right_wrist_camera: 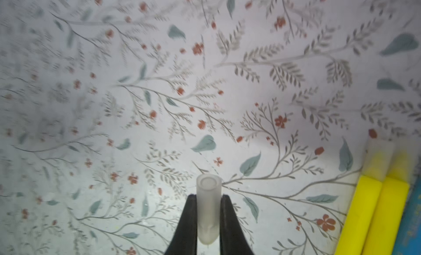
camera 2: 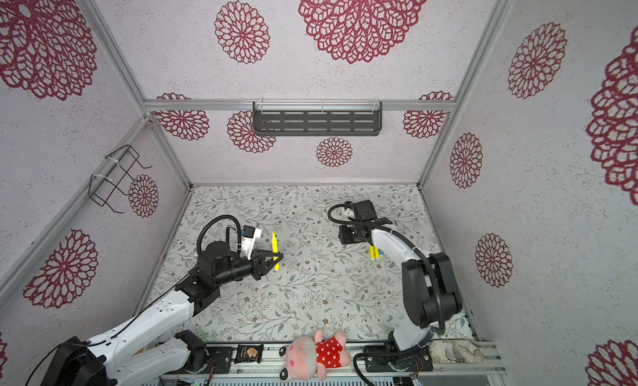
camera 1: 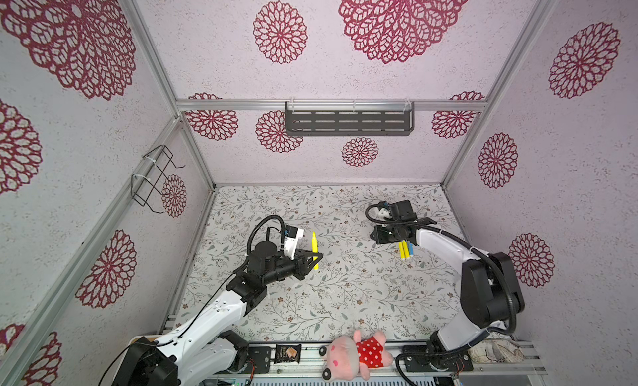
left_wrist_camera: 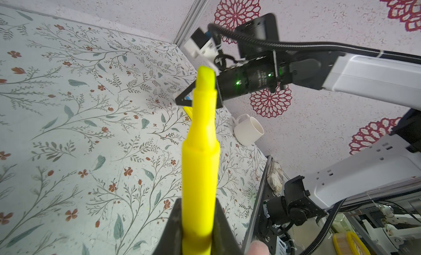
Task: Insert pens into pen caps
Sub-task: Pick up the pen cap from the middle-right of the table, then put on the pen cap to the pen.
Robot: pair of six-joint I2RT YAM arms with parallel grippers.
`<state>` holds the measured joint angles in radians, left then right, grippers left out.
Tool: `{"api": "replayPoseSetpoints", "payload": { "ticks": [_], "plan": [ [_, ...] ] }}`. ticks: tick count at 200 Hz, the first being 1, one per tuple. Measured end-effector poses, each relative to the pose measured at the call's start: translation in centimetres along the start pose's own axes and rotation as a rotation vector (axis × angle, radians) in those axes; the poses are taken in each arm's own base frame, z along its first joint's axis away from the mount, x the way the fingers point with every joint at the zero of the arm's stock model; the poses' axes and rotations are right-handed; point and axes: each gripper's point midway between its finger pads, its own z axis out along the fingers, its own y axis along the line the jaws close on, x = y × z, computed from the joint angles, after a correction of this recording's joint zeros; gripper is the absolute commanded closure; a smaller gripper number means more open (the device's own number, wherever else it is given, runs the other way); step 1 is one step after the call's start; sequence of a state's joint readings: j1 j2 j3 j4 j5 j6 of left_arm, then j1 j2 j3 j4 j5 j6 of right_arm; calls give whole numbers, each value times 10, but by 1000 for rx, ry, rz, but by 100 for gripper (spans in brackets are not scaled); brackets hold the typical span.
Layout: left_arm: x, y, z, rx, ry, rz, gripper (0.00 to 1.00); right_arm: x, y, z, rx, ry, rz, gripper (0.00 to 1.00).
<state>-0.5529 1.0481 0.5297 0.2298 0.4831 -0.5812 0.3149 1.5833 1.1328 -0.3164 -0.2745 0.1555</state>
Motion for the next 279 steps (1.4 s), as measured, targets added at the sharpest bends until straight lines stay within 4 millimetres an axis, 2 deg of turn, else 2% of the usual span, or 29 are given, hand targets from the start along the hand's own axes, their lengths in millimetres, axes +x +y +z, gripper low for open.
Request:
{"api": "replayPoseSetpoints", "payload": {
  "ticks": [19, 38, 77, 112, 174, 219, 279],
  "plan": [
    [1, 0, 6, 3, 14, -4, 100, -26, 23, -27, -85, -124, -15, 100],
    [3, -4, 14, 16, 30, -4, 100, -43, 46, -56, -186, -236, -31, 100],
    [9, -19, 34, 53, 77, 7, 100, -66, 91, -111, -406, -415, -56, 100],
    [8, -34, 50, 92, 85, 29, 100, -78, 111, -140, -523, -515, -49, 100],
    [6, -53, 75, 143, 95, 52, 100, -74, 128, -150, -724, -573, 31, 100],
    [2, -56, 82, 157, 93, 52, 100, -73, 139, -158, -787, -585, 13, 100],
    [-8, -65, 85, 188, 81, 59, 100, -68, 148, -159, -816, -571, -7, 100]
  ]
}}
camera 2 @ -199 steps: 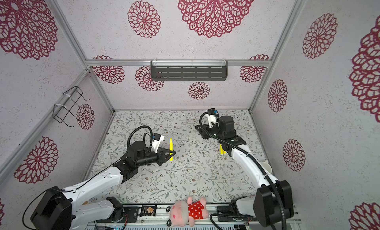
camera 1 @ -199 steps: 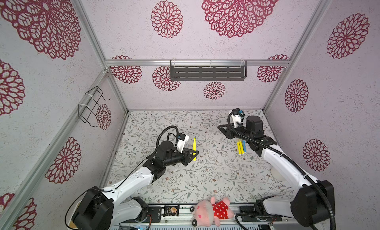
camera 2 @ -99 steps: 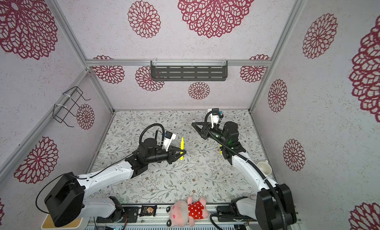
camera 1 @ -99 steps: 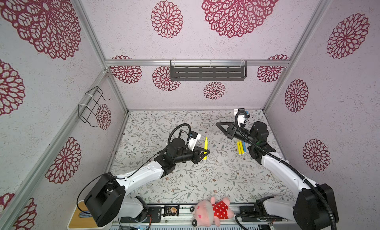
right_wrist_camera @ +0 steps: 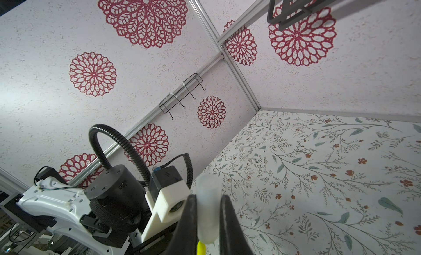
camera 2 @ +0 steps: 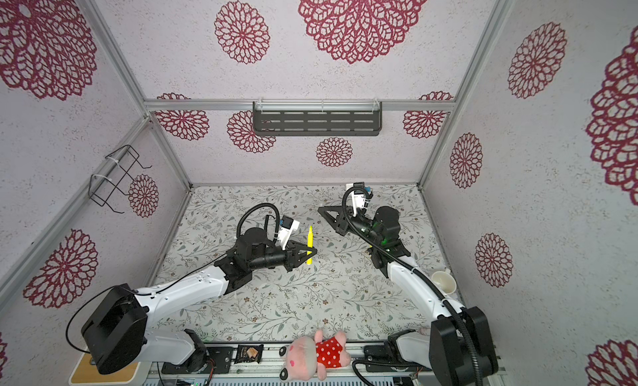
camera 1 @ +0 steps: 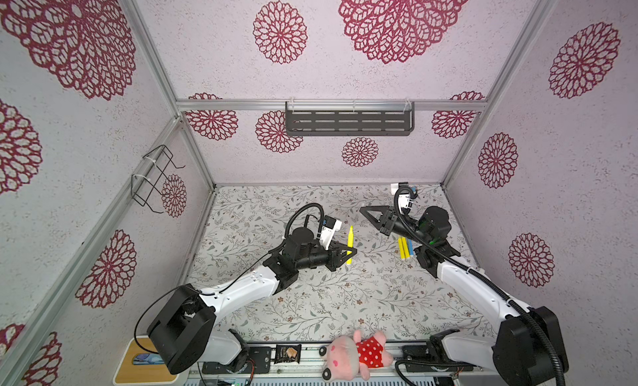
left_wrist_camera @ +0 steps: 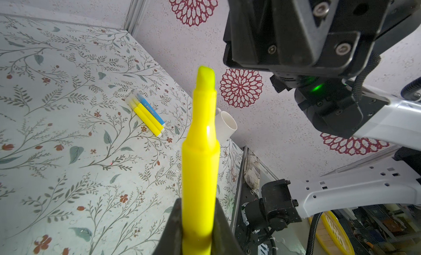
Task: Insert pens into pen caps
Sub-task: Put on the pen cap to the pen.
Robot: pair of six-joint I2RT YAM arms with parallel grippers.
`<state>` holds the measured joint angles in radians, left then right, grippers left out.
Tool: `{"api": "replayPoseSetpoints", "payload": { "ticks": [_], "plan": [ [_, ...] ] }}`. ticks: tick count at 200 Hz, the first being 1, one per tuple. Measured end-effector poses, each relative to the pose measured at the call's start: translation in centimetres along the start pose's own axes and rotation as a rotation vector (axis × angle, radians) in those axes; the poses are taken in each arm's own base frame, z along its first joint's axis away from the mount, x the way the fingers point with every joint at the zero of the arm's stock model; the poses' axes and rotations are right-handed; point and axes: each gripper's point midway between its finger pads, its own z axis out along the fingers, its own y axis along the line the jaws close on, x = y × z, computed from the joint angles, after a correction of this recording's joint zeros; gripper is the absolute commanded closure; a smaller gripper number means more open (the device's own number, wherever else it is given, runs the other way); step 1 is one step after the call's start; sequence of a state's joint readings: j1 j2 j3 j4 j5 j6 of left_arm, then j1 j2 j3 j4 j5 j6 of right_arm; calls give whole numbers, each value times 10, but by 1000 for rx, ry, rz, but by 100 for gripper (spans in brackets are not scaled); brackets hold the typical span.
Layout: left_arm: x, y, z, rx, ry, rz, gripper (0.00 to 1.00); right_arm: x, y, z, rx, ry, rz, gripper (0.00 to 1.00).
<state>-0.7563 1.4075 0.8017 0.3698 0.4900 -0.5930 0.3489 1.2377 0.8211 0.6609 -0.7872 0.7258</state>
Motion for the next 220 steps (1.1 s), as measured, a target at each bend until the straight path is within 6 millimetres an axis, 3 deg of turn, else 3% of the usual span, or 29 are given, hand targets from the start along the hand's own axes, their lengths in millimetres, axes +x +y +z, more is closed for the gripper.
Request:
{"api": "replayPoseSetpoints", "payload": {
  "ticks": [220],
  "plan": [
    [0, -2, 1, 11, 2, 0, 100, 33, 5, 15, -16, 97, -5, 100]
  ]
}}
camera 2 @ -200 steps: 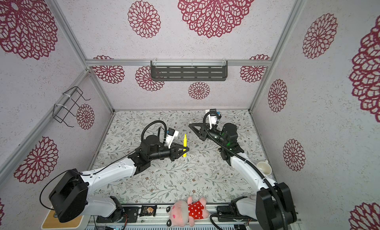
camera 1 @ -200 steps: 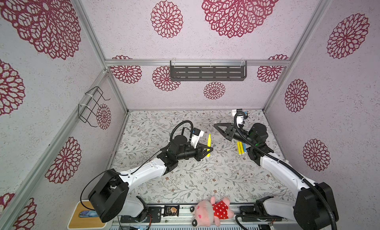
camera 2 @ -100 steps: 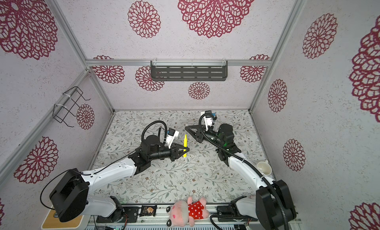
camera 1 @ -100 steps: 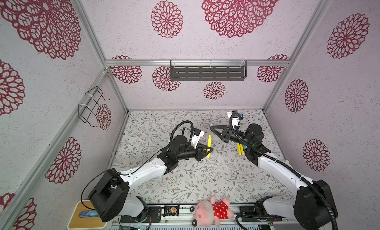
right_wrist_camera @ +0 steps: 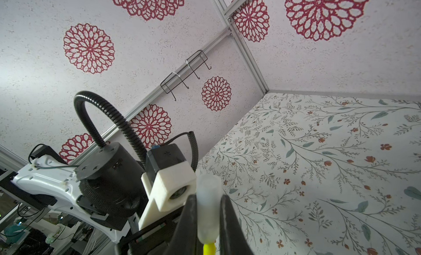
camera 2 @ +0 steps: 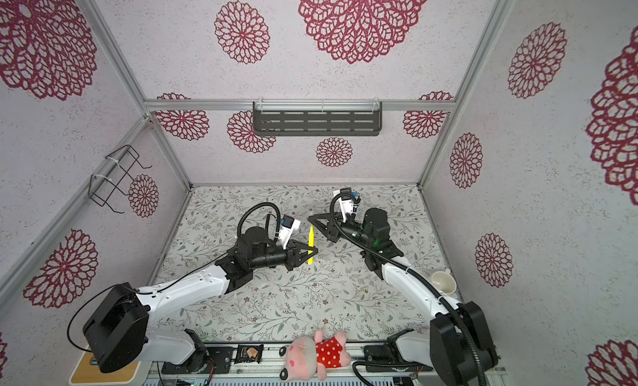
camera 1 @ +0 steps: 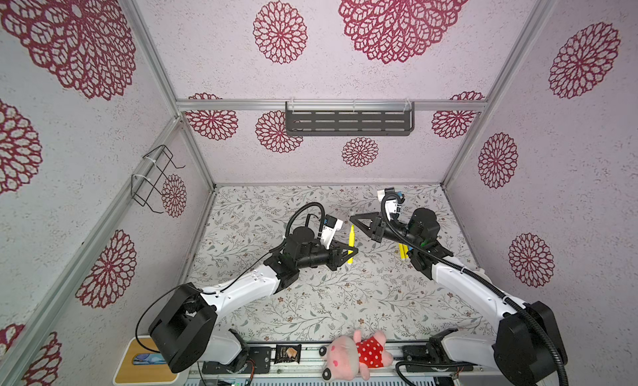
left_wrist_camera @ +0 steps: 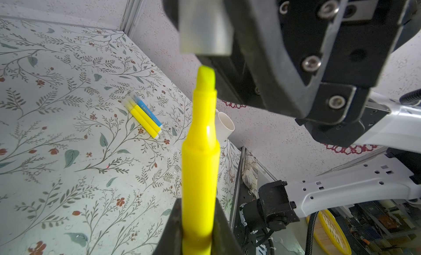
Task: Insert pens into pen caps
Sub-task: Put on the pen cap to the pen.
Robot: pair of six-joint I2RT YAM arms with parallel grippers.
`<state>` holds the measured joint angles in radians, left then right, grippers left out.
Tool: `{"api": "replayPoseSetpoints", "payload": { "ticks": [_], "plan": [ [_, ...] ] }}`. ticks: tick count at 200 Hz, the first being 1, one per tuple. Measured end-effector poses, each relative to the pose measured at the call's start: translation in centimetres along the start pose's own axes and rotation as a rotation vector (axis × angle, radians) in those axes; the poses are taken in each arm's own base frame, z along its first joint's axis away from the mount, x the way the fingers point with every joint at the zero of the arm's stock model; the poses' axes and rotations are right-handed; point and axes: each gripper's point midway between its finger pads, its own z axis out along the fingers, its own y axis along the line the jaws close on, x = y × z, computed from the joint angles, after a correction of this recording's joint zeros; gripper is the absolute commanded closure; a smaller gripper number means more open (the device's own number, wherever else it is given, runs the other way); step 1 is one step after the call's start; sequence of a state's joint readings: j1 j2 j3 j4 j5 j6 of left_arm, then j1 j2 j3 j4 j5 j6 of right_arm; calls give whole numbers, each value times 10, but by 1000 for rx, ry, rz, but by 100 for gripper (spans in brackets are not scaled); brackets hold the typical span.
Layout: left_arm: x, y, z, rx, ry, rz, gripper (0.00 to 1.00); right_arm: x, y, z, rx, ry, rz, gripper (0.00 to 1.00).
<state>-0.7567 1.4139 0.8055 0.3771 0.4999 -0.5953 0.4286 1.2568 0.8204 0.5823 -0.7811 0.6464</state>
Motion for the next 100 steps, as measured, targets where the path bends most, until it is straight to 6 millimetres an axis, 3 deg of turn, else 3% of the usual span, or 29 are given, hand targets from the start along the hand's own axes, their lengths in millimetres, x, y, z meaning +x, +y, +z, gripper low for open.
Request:
{"api": "replayPoseSetpoints", "payload": {
  "ticks": [100],
  "plan": [
    [-5, -2, -3, -6, -17, 10, 100, 2, 4, -5, 18, 11, -27, 100]
  ]
}}
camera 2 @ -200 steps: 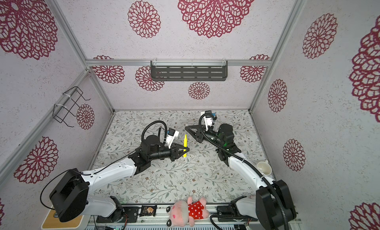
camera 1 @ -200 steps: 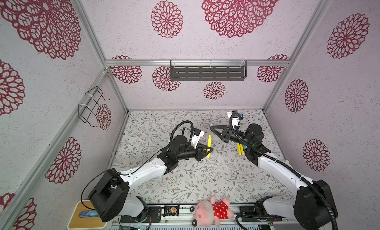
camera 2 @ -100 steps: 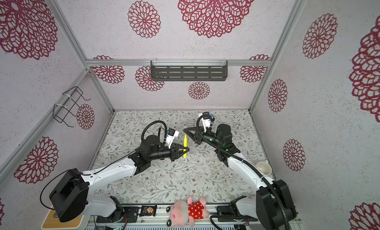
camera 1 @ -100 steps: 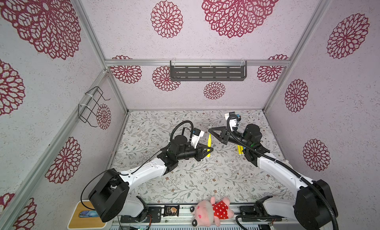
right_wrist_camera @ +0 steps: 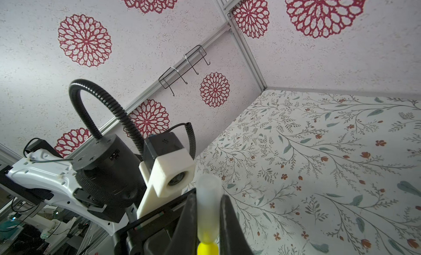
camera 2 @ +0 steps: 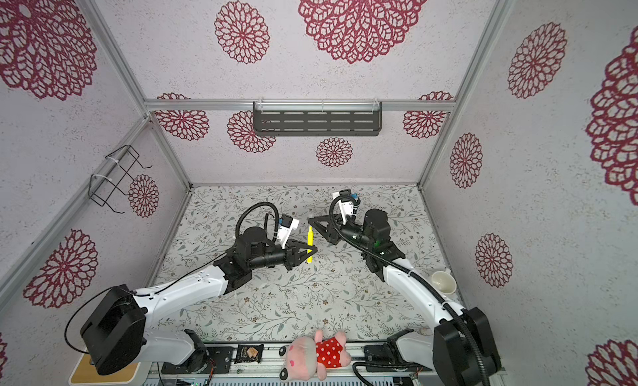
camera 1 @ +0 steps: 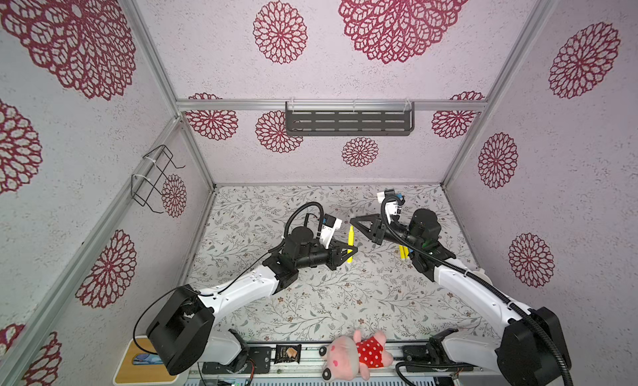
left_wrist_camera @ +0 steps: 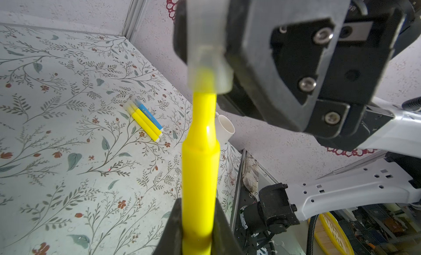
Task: Insert pens into pen caps
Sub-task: Put on the pen cap to the pen.
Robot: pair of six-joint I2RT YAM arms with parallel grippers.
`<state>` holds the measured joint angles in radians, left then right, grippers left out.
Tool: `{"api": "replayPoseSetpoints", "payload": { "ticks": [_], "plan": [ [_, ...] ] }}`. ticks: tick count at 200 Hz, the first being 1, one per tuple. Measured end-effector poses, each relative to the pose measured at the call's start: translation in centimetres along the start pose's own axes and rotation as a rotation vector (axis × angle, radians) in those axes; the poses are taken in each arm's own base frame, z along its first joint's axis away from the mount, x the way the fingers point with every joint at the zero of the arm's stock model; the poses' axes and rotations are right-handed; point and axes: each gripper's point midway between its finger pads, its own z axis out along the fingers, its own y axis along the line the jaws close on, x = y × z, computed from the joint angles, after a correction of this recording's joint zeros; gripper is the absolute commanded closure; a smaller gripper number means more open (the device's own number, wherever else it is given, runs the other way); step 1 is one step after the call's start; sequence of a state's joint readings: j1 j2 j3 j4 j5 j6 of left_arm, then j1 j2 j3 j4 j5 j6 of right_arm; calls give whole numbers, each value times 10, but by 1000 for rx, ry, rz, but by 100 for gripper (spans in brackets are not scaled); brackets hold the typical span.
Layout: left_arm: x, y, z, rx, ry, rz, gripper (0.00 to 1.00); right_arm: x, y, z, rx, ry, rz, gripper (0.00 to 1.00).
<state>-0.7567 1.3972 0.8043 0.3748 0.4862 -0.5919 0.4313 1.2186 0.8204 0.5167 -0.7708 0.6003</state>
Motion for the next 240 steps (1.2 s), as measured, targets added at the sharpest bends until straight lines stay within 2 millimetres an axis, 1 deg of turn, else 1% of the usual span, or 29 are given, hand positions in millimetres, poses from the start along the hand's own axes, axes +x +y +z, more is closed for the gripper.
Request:
{"api": "replayPoseSetpoints", "payload": {
  "ticks": [35, 78, 115, 176, 240],
  "plan": [
    [0, 0, 0, 1, 1, 0, 100, 1, -2, 0, 9, 2, -10, 100],
    [3, 2, 0, -4, 10, -7, 100, 7, 1, -2, 7, 11, -16, 100],
    [1, 2, -1, -7, 4, -6, 100, 18, 0, 0, 7, 38, 0, 100],
    [1, 3, -3, -15, 1, -8, 100, 22, 2, 3, 2, 23, -5, 100],
    [4, 7, -9, -27, -3, -12, 100, 29, 6, 7, -5, -4, -2, 100]
  ]
}}
